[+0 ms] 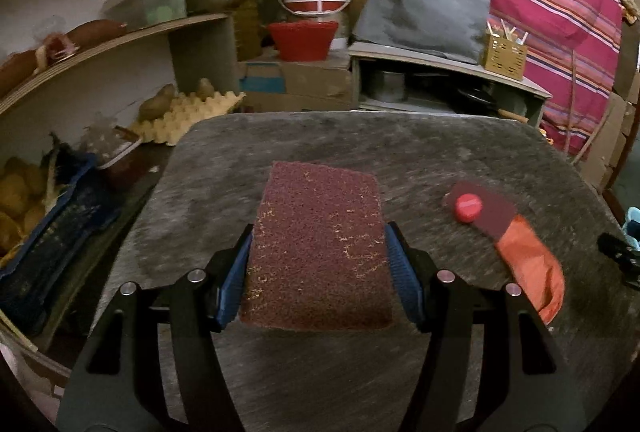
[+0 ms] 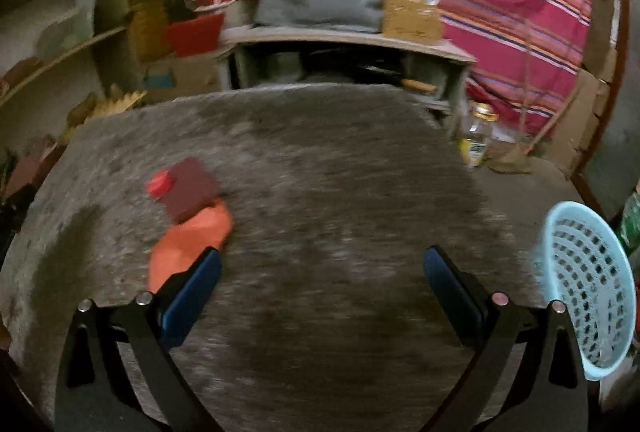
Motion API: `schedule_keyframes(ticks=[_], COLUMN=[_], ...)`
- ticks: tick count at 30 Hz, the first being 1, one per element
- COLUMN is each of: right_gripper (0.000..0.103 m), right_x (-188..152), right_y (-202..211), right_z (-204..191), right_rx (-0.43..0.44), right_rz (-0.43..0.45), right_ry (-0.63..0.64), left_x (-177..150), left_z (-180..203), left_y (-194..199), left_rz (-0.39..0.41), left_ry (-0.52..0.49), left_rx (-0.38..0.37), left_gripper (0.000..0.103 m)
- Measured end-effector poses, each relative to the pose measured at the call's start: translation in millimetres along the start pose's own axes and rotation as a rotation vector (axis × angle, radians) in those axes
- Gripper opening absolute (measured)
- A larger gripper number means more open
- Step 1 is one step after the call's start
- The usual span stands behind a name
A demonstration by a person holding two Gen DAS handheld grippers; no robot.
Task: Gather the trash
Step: 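Grasp the orange bag with the right tool while the left tool holds the pad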
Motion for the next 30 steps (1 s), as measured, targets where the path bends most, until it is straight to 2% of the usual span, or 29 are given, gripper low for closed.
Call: schedule_keyframes(ticks=[10,11,14,16,18,19,21,24,30], right_gripper=[0.097,0.093,0.072,0.065,0.053,0.041,0.032,0.020,0.011], right_x=[-10,-12,-18,-21,-22,-21,-20,-22,-21], right_y=[-38,-42,-58,-66,-69,-69,-70,-70,-52], right_z=[-57,-59,-70,-72,-72,-73,-74,-78,-78], right_rx=[0.049,0.055,0.073,0.083,0.112,0.131,0.145,0.166,0.166], right_rz=[-0.059,-0.066,-0.116,-0.139,-0.142,-0.141,-0.141,-0.144,-0.103], right_ry=[0.049,0.049,0.048,0.044,0.024,0.018,0.016,0.041,0.121], left_x=[-14,-14,-15,-16,-16,-15,-15,-14,-3], left_z=[-50,-53,-58,-60,-61,-60,-58,-52,-28], left_y=[7,5,-1,-5,-6,-6,-4,-4,5], left_rz=[0.011,0.009,-0.001,-0.012,-0.014,-0.011,-0.004,-0.004,0.015], left_ry=[0.036,0.039,0.041,0.049,0.049,0.045,0.036,0.028,0.021], left_rx=[0.036,0.039,0.049,0.046,0.043,0.044,0.043,0.042,0.019], left_gripper=[0.062,0.062,0.062,0.062,0.062,0.062,0.062,0.062,0.062])
Point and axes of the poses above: each gripper's, at about its wrist camera, not at the fingertips, and y roughly against the way its jaws point, z to its right, x to its top, the point moved 5 cm from there along -y, roughly the way its jaws point, and after that the axes turned 11 degrees about x, right-handed, at the moved point
